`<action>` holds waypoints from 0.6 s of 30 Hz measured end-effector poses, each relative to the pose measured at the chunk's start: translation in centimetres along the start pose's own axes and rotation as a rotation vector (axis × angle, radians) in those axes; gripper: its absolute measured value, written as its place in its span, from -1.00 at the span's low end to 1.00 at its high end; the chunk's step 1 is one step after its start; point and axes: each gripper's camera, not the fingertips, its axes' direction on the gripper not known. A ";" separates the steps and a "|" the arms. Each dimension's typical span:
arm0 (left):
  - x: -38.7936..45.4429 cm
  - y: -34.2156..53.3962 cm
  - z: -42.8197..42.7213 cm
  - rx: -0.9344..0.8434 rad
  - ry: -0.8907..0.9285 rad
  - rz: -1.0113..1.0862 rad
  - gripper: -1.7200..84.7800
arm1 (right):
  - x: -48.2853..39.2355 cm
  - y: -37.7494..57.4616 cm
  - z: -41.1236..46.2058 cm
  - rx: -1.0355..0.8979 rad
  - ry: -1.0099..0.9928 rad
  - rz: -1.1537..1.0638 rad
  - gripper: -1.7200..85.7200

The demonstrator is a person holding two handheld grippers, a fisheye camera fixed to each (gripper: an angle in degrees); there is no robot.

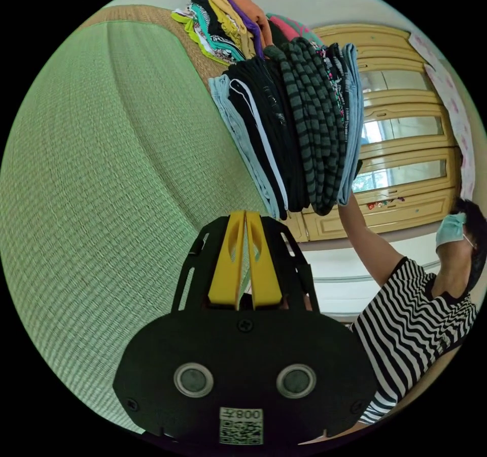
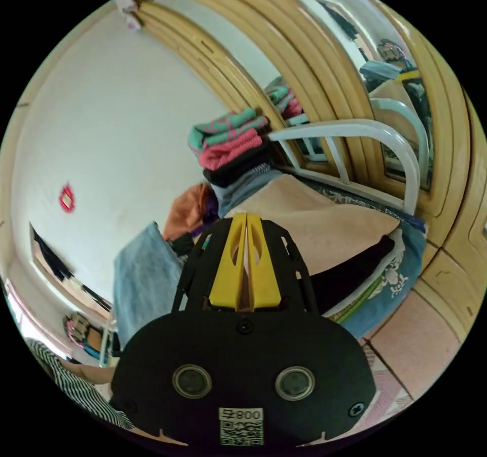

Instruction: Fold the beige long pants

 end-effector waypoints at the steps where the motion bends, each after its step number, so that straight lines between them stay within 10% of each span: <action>1: -0.7 1.2 -0.5 0.013 0.015 -0.011 -0.96 | 1.1 -0.5 -2.1 0.045 -0.068 0.037 -0.97; 18: -6.5 23.0 -9.9 0.159 0.146 0.043 -0.96 | -11.2 -12.2 -24.7 0.352 -0.461 -0.056 -0.97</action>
